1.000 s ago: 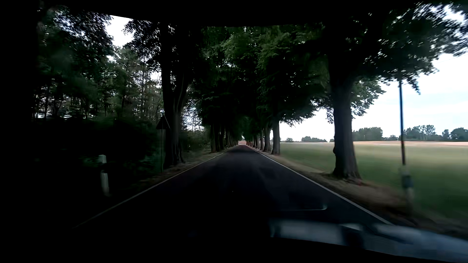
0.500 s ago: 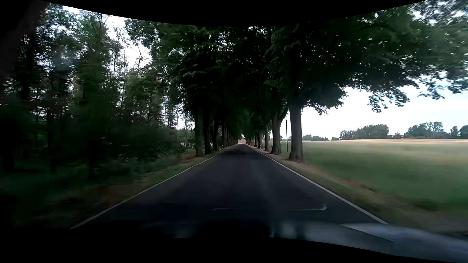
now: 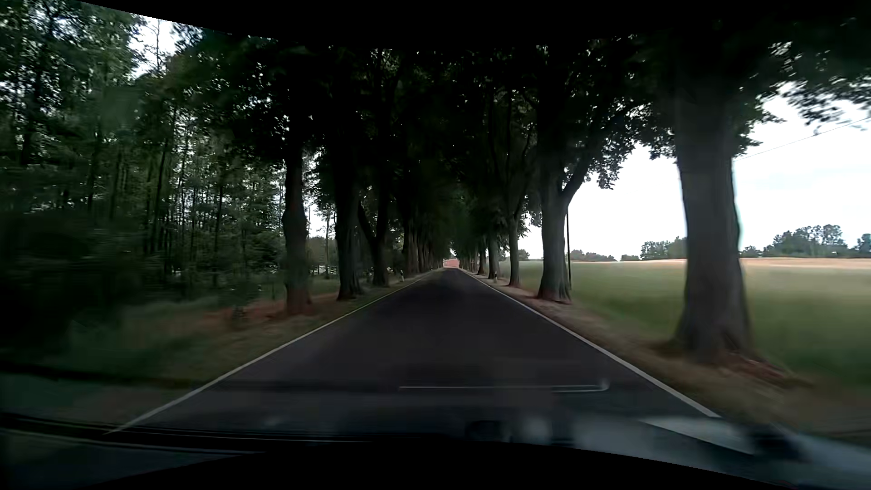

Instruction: Follow the waypoints while adhering to traffic rules and regulations

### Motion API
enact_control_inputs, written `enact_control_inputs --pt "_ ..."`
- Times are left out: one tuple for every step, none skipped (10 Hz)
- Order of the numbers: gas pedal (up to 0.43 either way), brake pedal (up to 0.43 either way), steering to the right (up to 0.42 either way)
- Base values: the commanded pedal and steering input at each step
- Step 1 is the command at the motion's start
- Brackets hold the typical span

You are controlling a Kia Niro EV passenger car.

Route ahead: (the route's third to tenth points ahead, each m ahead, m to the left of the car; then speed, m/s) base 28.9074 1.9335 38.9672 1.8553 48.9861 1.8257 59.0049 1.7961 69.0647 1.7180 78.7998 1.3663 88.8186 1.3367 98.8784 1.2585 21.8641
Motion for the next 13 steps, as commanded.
enact_control_inputs --pt "0.0 0.098 -0.003" --pt "0.0 0.104 -0.003" --pt "0.0 0.116 -0.002" --pt "0.0 0.116 0.0" --pt "0.0 0.122 0.0" --pt "0.0 0.122 0.0" --pt "0.0 0.128 0.0" --pt "0.0 0.134 0.0" --pt "0.0 0.134 0.0" --pt "0.0 0.14 -0.001" --pt "0.0 0.146 -0.001" --pt "0.0 0.152 -0.001" --pt "0.0 0.171 -0.001"
